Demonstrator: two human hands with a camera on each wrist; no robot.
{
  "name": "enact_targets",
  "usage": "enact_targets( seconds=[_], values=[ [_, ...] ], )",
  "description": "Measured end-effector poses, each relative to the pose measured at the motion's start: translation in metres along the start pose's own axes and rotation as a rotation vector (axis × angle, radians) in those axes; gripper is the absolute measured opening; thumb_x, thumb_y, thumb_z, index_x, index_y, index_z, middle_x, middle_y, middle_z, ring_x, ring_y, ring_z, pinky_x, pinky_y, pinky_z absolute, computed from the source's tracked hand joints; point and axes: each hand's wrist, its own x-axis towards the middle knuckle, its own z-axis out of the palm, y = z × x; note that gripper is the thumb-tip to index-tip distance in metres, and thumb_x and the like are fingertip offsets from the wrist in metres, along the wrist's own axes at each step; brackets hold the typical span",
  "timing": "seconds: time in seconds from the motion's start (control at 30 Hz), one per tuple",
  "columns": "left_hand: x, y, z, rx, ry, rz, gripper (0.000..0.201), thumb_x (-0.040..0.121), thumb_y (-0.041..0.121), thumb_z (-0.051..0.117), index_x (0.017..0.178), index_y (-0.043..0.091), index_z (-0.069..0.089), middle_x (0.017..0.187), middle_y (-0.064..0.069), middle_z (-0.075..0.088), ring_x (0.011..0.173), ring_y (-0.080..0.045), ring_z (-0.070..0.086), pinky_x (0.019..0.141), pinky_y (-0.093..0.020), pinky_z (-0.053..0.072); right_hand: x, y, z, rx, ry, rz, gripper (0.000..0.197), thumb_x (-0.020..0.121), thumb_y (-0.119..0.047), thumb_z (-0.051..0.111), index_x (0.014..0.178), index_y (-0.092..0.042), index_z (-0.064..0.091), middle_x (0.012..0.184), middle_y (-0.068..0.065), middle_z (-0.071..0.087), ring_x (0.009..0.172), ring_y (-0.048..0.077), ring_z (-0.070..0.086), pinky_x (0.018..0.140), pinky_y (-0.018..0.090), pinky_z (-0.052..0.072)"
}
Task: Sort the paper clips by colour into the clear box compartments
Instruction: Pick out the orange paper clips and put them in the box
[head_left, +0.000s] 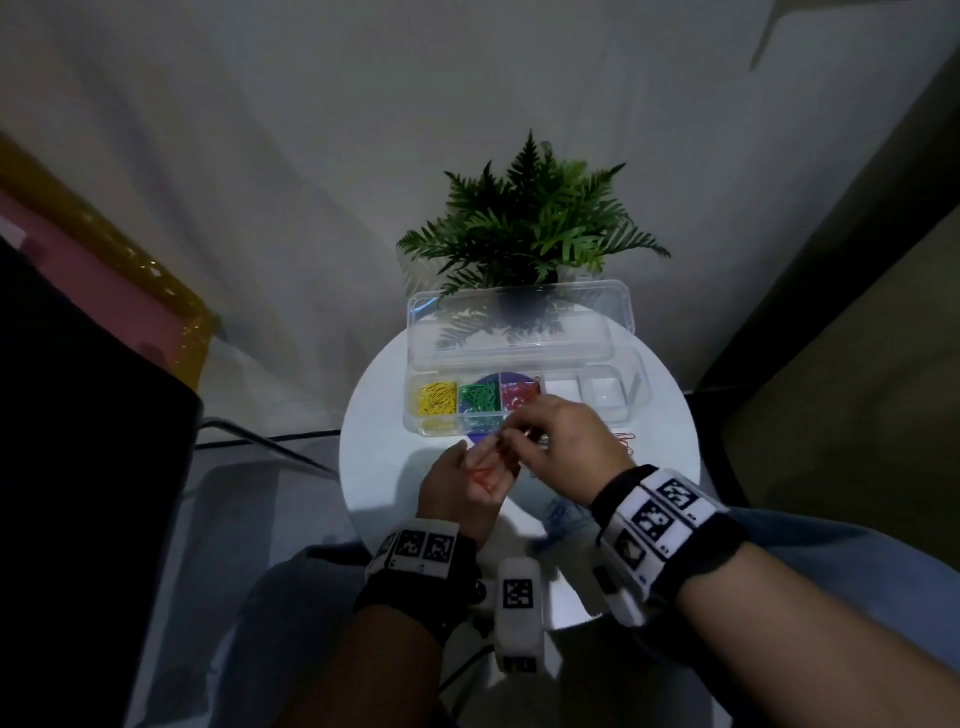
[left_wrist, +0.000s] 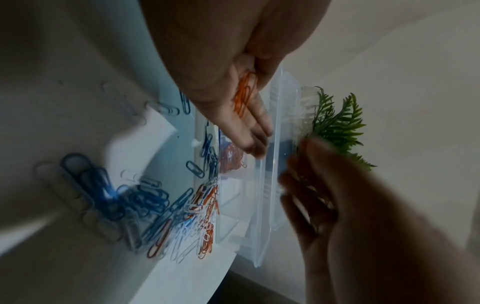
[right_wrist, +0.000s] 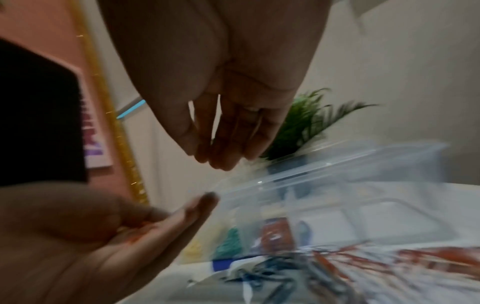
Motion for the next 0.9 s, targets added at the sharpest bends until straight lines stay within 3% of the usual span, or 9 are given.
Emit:
enact_targets(
  seconds=[0.07,0.17,0.3,0.37,0.47,0.6,0.73,0.8,0.9],
  values=[
    [0.000,-0.003,0.004,0.094,0.032,0.003,0.042,0.100,0.022,0.025,0.102,-0.005,0.057,0.097,-0.016,0.058,0.105,-0.024,0.054,0.098,-0.030,0.039,-0.005,0.024,-0.015,-0.061,0.034,0.156,0.017,0.085,-0.016,0.059,0.094,-0.009,0.071,0.094,0.011,0.068,0.088,0.026,0.063,0.079,0.029,0.045],
    [0.004,-0.009,0.004,0.071,-0.012,-0.006,0.033,0.097,0.016,0.028,0.084,-0.003,0.053,0.088,-0.013,0.053,0.090,-0.022,0.054,0.110,-0.031,0.032,-0.015,0.070,-0.028,-0.173,-0.015,0.367,0.019,0.087,-0.017,0.057,0.098,-0.009,0.070,0.102,0.013,0.067,0.097,0.029,0.062,0.084,0.030,0.044],
    [0.007,-0.016,0.006,0.091,-0.095,-0.019,0.008,0.080,0.011,0.043,0.076,0.007,0.048,0.079,-0.011,0.049,0.072,-0.020,0.046,0.070,-0.029,0.040,-0.027,0.101,-0.028,-0.205,-0.099,0.506,0.021,0.088,-0.020,0.056,0.103,-0.017,0.070,0.108,0.010,0.064,0.105,0.028,0.059,0.087,0.030,0.045],
    [0.010,-0.019,0.002,0.144,-0.034,-0.012,0.023,0.087,0.013,0.041,0.074,0.000,0.055,0.078,-0.014,0.062,0.076,-0.021,0.058,0.069,-0.023,0.050,-0.031,0.104,-0.024,-0.208,-0.109,0.511,0.023,0.087,-0.021,0.056,0.104,-0.022,0.070,0.111,0.004,0.062,0.107,0.024,0.059,0.088,0.027,0.044],
    [0.010,-0.017,0.000,0.154,-0.010,0.023,0.051,0.095,0.019,0.037,0.068,-0.003,0.073,0.077,-0.017,0.072,0.070,-0.025,0.072,0.065,-0.029,0.057,-0.036,0.102,-0.012,-0.213,-0.146,0.459,0.025,0.086,-0.020,0.055,0.105,-0.026,0.071,0.114,0.001,0.060,0.109,0.023,0.058,0.091,0.026,0.044],
    [0.009,-0.015,0.000,0.143,-0.038,0.025,0.055,0.097,0.021,0.035,0.065,-0.002,0.074,0.078,-0.016,0.073,0.067,-0.024,0.072,0.061,-0.031,0.057,-0.039,0.092,-0.001,-0.177,-0.173,0.362,0.025,0.087,-0.021,0.053,0.103,-0.028,0.072,0.108,0.001,0.059,0.104,0.020,0.058,0.090,0.027,0.045],
    [0.008,-0.014,-0.001,0.128,-0.040,0.022,0.052,0.098,0.022,0.034,0.074,-0.003,0.072,0.077,-0.017,0.072,0.066,-0.025,0.072,0.060,-0.031,0.057,-0.025,0.101,-0.014,-0.135,-0.017,0.500,0.023,0.088,-0.020,0.055,0.106,-0.017,0.069,0.109,0.010,0.062,0.105,0.027,0.059,0.089,0.030,0.045],
    [0.008,-0.014,-0.001,0.118,-0.038,0.018,0.050,0.098,0.022,0.034,0.078,-0.004,0.071,0.077,-0.017,0.072,0.066,-0.025,0.072,0.060,-0.031,0.057,-0.020,0.108,-0.018,-0.167,-0.019,0.572,0.026,0.089,-0.023,0.055,0.112,-0.016,0.066,0.114,0.011,0.061,0.109,0.028,0.057,0.089,0.031,0.044],
    [0.008,-0.012,-0.001,0.098,-0.059,0.020,0.058,0.098,0.022,0.034,0.065,-0.003,0.074,0.076,-0.017,0.072,0.065,-0.025,0.072,0.058,-0.031,0.057,-0.018,0.111,-0.014,-0.216,-0.095,0.591,0.030,0.088,-0.030,0.058,0.114,-0.018,0.064,0.115,0.009,0.058,0.111,0.027,0.055,0.089,0.032,0.044]
  ],
)
